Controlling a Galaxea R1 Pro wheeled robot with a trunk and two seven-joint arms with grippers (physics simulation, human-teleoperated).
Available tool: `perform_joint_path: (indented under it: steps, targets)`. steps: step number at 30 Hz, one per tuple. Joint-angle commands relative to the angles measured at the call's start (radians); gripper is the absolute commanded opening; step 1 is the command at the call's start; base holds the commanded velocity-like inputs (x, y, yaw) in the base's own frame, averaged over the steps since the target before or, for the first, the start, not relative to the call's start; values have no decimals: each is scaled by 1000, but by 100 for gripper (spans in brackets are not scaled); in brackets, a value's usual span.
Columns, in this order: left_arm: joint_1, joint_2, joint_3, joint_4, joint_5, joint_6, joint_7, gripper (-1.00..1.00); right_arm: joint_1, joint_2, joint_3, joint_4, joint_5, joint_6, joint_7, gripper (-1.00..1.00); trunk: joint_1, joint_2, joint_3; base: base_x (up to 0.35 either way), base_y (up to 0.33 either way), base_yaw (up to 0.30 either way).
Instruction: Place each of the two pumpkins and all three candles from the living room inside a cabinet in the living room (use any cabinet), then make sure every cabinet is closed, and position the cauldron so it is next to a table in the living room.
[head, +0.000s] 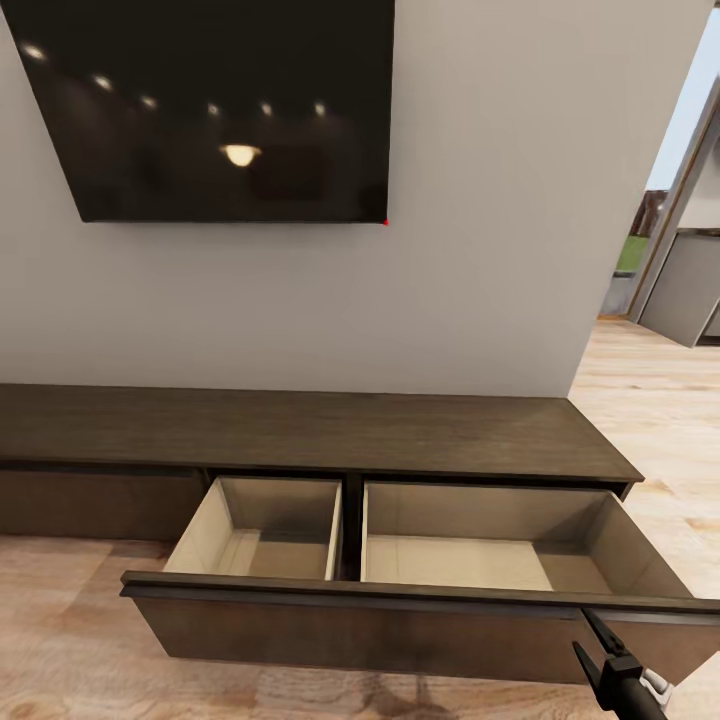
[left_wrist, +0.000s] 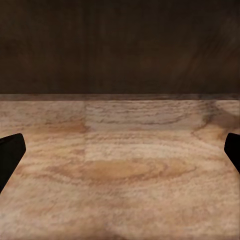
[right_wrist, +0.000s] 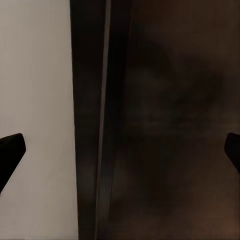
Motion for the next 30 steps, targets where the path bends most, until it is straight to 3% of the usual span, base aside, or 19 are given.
perform_joint_path:
  steps: [1, 30]
  targets:
    - [0, 0, 0, 0, 3, -2, -3, 100, 0, 0, 4, 1, -10, 9, 2, 100, 0, 0, -1, 0, 0, 0]
    - [-1, 0, 0, 0, 3, -1, -3, 100, 0, 1, 4, 1, -8, -26, 2, 100, 0, 0, -1, -22, 0, 0]
